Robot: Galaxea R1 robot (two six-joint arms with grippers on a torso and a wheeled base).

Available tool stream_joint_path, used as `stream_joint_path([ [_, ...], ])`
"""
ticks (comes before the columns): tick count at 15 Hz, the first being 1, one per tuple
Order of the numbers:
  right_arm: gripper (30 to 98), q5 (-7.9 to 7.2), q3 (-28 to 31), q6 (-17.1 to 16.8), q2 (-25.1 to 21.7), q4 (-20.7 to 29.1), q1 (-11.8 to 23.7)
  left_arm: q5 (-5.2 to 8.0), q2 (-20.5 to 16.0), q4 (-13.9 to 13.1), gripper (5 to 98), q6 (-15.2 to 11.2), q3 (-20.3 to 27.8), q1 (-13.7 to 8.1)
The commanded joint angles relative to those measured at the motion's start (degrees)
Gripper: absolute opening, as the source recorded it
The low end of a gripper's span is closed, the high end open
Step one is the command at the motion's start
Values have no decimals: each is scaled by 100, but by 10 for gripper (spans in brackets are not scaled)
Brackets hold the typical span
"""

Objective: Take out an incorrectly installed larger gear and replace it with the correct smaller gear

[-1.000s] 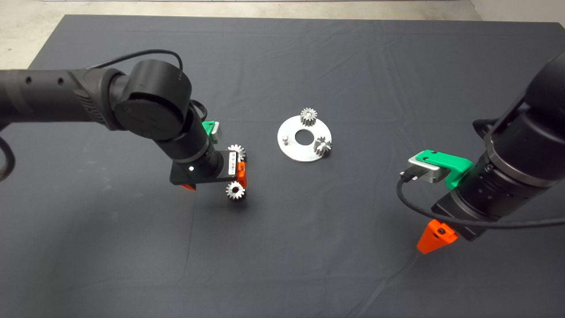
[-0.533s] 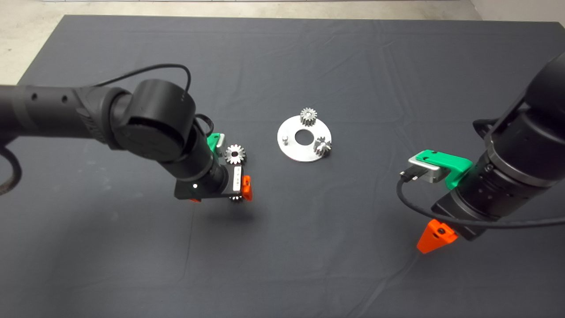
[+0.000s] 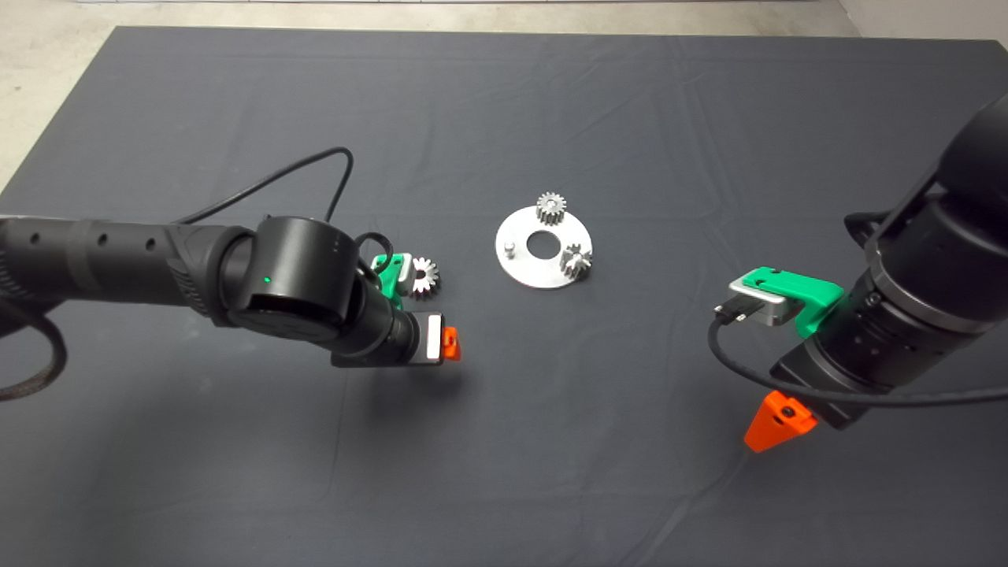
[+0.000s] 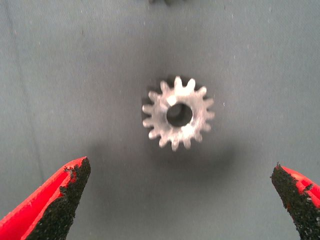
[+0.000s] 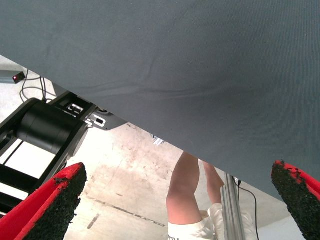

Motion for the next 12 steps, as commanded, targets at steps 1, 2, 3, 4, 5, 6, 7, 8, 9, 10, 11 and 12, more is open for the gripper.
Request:
stream_joint_path([
  [1, 977, -604, 47, -5, -23, 73, 145, 20, -6, 113, 930, -6, -78, -11],
  [2, 977, -613, 47, -5, -32, 73, 145, 20, -2, 148, 930, -6, -96, -2],
  [3, 977, -612, 47, -5, -32, 73, 145, 20, -6, 258, 930, -6, -96, 7],
  [4, 977, -613, 47, -5, -32, 73, 145, 20, -6, 358, 930, 3, -105, 7],
  [5, 977, -613, 47, -5, -32, 73, 145, 20, -6, 416, 930, 3, -113, 7],
  [6, 977, -613, 73, -5, -32, 73, 145, 20, -6, 440, 930, 5, -131, 26],
  [7, 977, -611, 82, -5, -32, 73, 145, 28, -6, 506, 930, 19, -199, 111],
  [8, 977, -613, 82, -5, -32, 73, 145, 29, -6, 568, 930, 61, -240, 159],
  [9, 977, -613, 82, -5, -32, 73, 145, 20, 2, 579, 930, 108, -245, 168],
  [10, 977, -612, 82, -5, -32, 73, 145, 20, 11, 595, 930, 100, -245, 174],
  [11, 977, -610, 82, -5, -32, 73, 145, 20, 11, 658, 930, 100, -250, 191],
  [12, 977, -610, 82, -5, -23, 73, 145, 20, 3, 726, 930, 108, -254, 285],
])
